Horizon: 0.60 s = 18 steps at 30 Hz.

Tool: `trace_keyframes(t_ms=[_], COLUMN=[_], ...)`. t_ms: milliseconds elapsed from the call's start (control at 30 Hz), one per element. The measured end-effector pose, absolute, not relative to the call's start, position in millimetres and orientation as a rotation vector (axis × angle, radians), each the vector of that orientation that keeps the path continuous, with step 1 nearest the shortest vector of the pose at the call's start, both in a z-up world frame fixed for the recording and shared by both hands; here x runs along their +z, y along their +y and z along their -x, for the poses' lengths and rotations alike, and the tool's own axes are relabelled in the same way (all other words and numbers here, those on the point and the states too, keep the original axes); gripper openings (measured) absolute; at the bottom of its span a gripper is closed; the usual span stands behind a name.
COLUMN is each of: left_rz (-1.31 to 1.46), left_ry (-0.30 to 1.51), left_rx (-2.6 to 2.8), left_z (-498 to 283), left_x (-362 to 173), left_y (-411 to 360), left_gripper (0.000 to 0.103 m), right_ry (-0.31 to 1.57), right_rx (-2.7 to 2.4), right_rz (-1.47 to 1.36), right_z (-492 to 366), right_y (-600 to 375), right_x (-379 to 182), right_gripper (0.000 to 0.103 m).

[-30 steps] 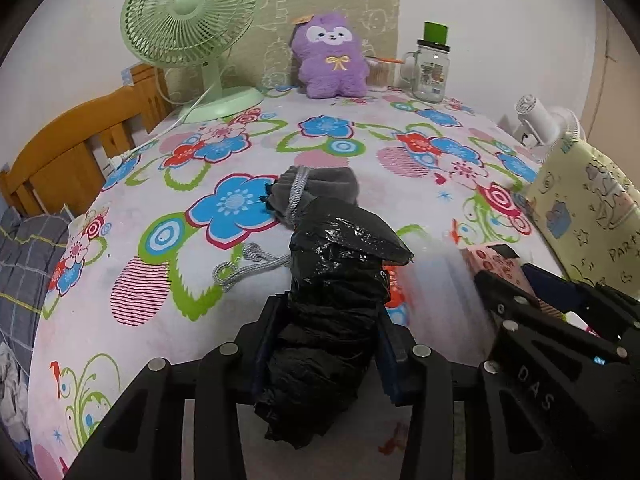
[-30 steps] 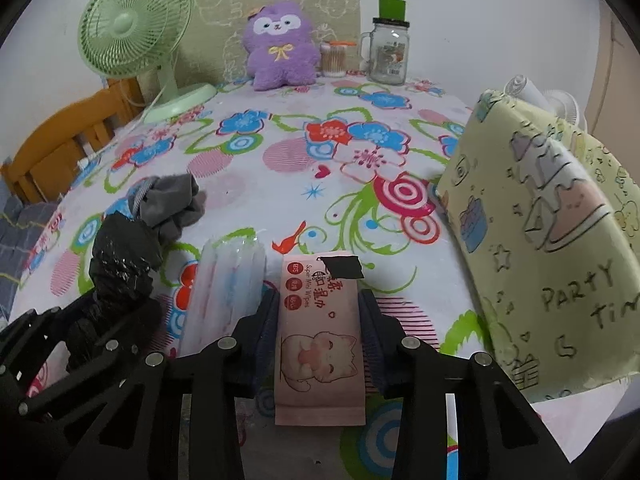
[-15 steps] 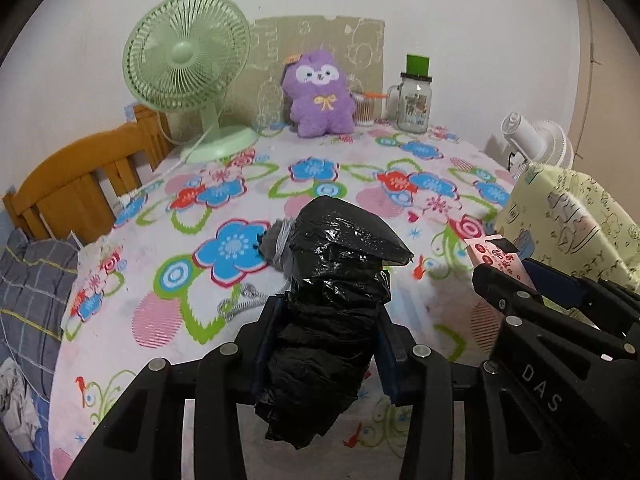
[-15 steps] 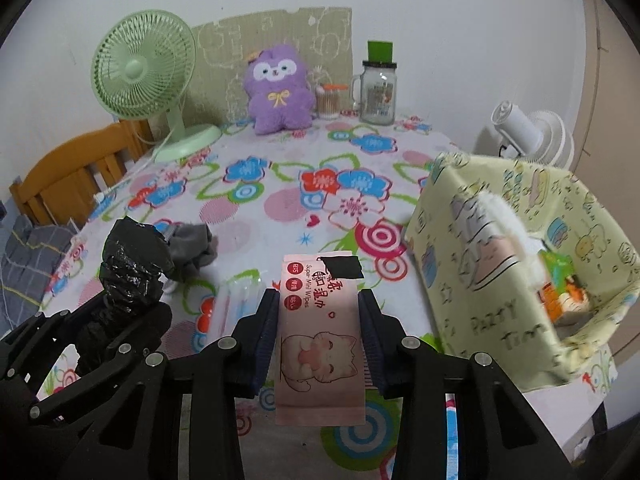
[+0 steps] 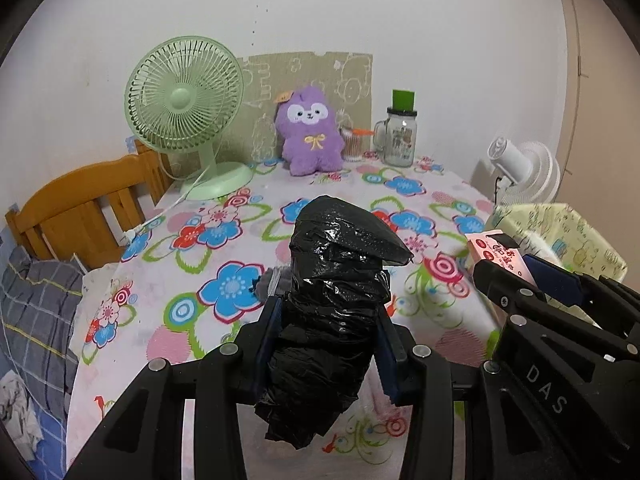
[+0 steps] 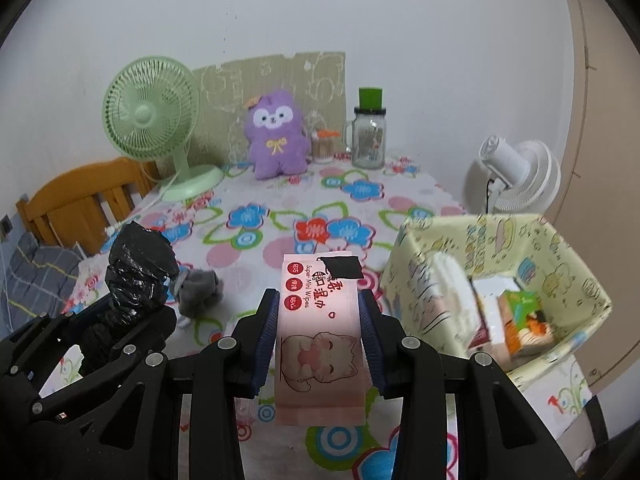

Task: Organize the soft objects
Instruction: 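Lift both held items and carry them over the paper box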

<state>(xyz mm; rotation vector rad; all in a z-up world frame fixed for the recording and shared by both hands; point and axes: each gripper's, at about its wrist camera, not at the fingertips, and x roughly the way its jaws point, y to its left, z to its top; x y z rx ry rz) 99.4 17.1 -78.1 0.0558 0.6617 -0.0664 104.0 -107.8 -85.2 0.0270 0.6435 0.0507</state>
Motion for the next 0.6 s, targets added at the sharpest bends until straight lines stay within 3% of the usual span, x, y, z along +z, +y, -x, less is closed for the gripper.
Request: trace_keyframes(t_ms=[600], left_rz=[-0.075], left_ry=[0.574], left_rx=[-0.112], left_z=[-92], left_x=[-45], left_y=[-10], left_gripper=[0.044], right_ry=[0.545], right_rx=[0.052], right_rz=[-0.015], right_z=[-92], right_y=[-123], right_x=[-42], right_gripper=[0.043])
